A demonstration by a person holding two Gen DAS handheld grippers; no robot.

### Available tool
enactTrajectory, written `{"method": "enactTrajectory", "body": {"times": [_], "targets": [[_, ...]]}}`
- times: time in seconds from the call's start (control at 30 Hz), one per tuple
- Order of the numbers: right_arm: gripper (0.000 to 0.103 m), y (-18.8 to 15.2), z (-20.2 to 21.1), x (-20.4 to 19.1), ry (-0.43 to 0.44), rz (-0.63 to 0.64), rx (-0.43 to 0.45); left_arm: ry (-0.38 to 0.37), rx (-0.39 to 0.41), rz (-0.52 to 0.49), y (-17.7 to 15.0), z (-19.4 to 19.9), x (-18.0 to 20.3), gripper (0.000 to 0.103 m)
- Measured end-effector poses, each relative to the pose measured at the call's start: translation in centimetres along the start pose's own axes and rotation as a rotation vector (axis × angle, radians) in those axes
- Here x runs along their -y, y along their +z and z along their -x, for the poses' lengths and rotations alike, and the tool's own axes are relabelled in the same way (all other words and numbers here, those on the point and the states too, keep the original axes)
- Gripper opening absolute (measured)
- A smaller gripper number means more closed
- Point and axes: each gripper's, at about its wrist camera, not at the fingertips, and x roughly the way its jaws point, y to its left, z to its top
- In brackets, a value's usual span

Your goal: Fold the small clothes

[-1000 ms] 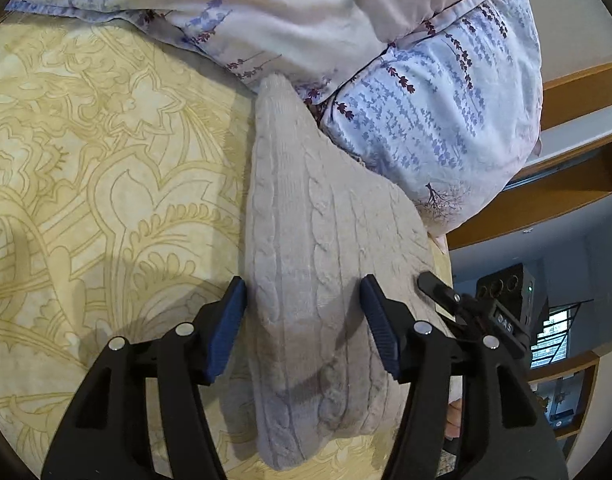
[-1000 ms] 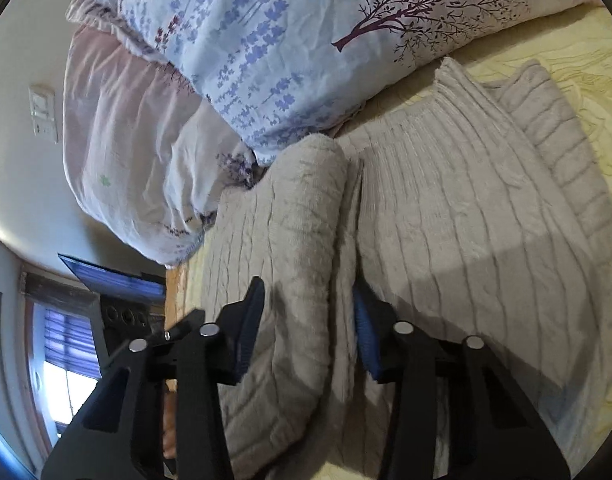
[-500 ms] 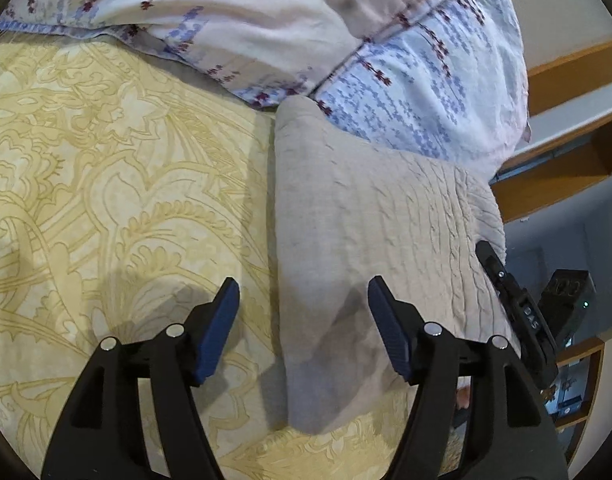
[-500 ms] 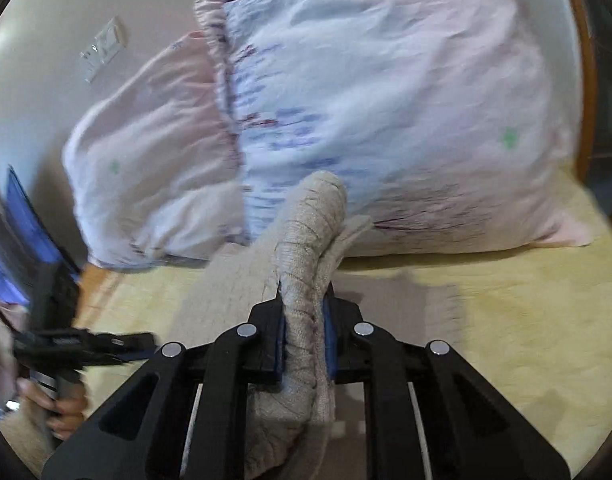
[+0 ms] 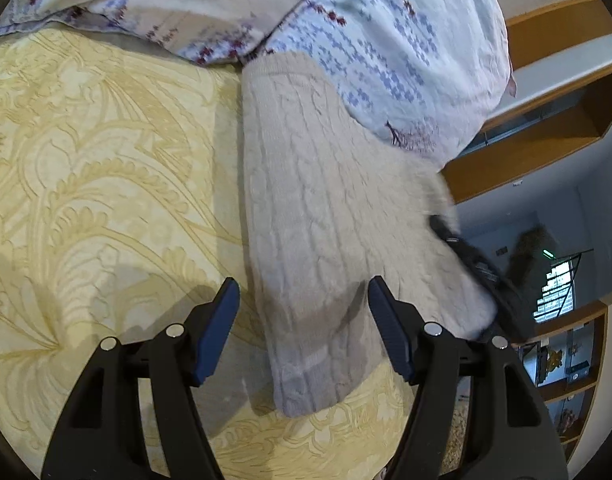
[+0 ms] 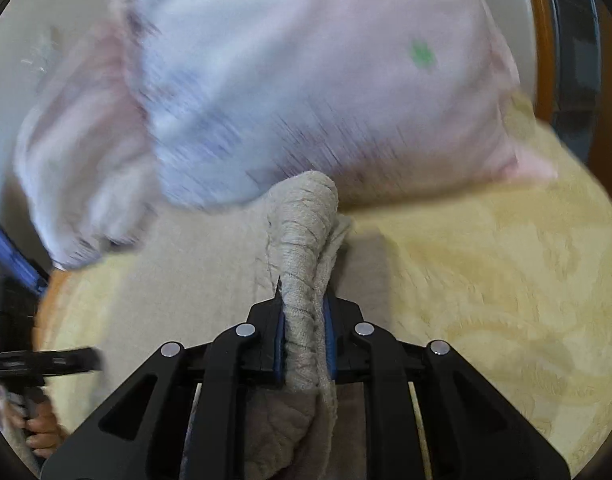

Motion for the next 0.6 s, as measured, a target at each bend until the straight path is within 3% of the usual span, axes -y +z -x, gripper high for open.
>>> {"method": "enactTrajectory", "body": {"times": [0.07,0.13,0.23,0.4,0.6], "targets": [[0.026,-0.5,-0.3,1.4,0.005,-0.053,-0.023,-0.002,-0.016,0.002,-0.4,-0.2,0.1,0.066],[0.036,-0.5,1.5,2.3,-0.002,-0.101,0.015,-0.01,-0.019,-0.001,-0.8,-0.2,0.2,0.066],[0.044,-0.9,4.5,3.2,0.035,-0.133,0.064,-0.025,-0.015,-0.003,-1.2,0.1,0.4,0.066],[0.045,-3.0,7.4,3.5,0.15,-0.155,0.052,-0.043,-0.016,-0.015,-2.2,0.4,0.8,0.066],[0.045,-5.0,8.0,2.7,0.225,-0.153,0.006,-0.046,-0.026,-0.009,-3.1,0.2,1.0,0.065]]}}
